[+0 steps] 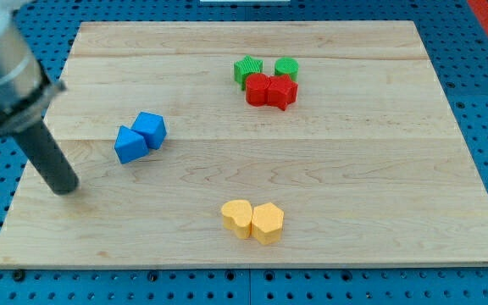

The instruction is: Slide blue triangle to the yellow heart

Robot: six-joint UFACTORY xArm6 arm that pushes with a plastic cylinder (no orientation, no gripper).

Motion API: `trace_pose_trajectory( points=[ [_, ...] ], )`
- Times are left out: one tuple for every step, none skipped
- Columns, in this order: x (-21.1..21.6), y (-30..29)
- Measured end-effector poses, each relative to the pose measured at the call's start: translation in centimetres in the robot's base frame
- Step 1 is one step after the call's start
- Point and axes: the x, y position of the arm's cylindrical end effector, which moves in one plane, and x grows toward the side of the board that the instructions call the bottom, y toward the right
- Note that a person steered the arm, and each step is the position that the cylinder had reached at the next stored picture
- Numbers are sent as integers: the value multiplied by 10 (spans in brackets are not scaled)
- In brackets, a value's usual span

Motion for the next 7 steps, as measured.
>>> trace_pose_trajectory(
  points=[
    [-43, 26],
    [-62, 81],
    [-63, 90],
    [-27, 106],
    [-17, 134],
    [-29, 142],
    [1, 164]
  ],
)
